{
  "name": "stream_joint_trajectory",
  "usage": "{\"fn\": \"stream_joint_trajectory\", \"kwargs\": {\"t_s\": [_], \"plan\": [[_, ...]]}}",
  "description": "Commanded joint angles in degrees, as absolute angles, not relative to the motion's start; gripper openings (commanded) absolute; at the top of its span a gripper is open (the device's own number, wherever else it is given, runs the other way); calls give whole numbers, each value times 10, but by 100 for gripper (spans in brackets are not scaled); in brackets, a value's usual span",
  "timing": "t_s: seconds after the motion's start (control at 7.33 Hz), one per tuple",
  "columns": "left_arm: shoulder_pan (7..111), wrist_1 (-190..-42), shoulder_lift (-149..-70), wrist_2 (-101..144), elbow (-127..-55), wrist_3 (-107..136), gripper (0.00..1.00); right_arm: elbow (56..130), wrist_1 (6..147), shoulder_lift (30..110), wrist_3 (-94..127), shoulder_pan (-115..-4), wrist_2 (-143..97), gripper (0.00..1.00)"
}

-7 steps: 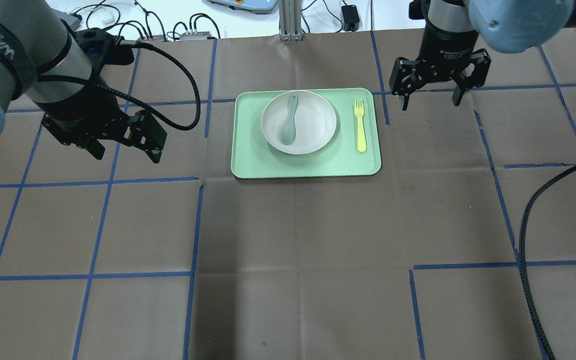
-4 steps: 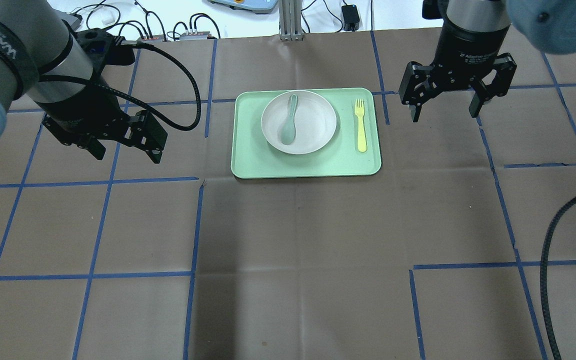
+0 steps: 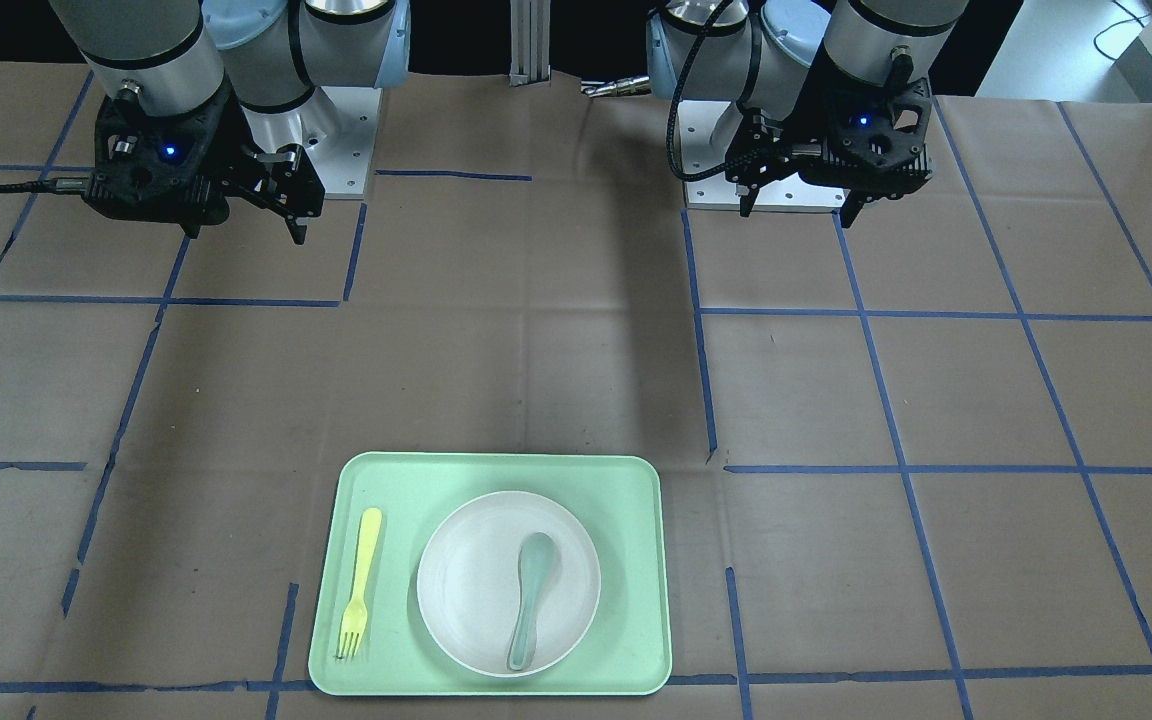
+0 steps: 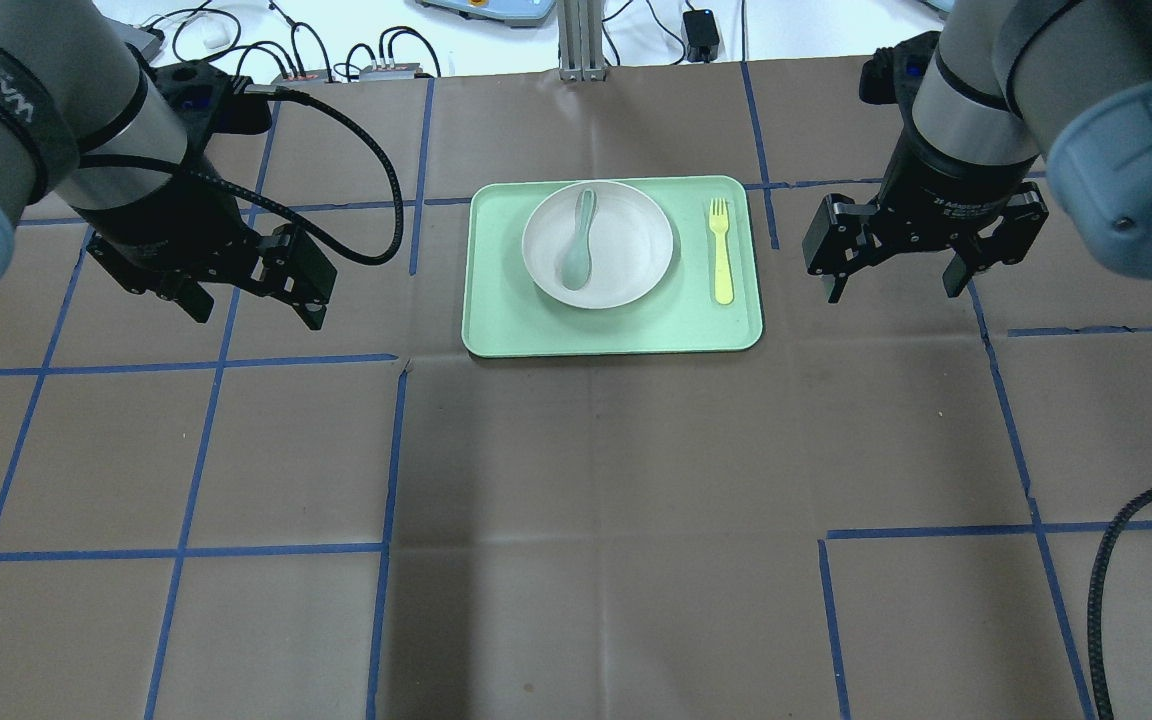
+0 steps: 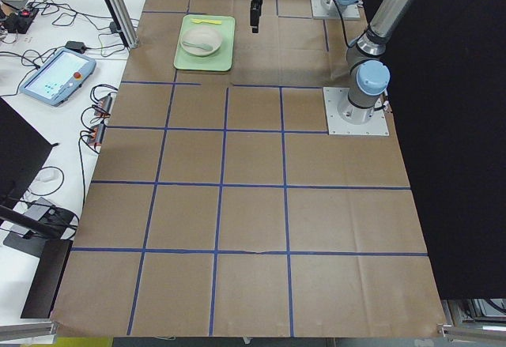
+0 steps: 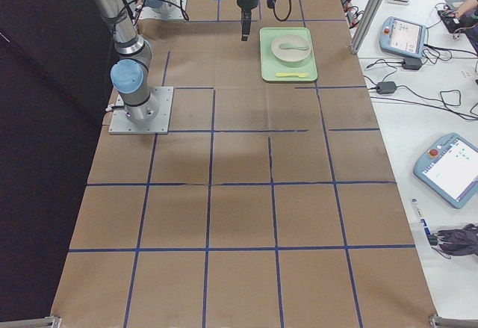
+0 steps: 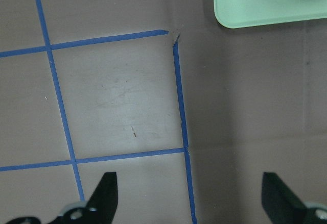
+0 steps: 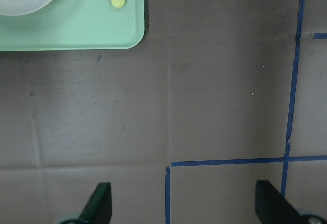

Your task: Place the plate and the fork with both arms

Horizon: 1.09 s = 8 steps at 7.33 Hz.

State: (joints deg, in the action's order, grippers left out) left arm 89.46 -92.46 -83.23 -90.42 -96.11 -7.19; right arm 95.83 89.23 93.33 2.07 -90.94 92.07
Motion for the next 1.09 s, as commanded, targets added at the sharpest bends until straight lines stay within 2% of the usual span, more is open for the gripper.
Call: {"fn": "stream_joint_trajectory", "kwargs": {"t_s": [0.0, 0.95], "plan": [[894, -925, -832, -904, -962, -72, 99, 955, 893, 933, 21, -911, 919, 100], [891, -925, -825, -902, -971, -72, 99, 954, 894, 933, 20, -910, 918, 100]]}}
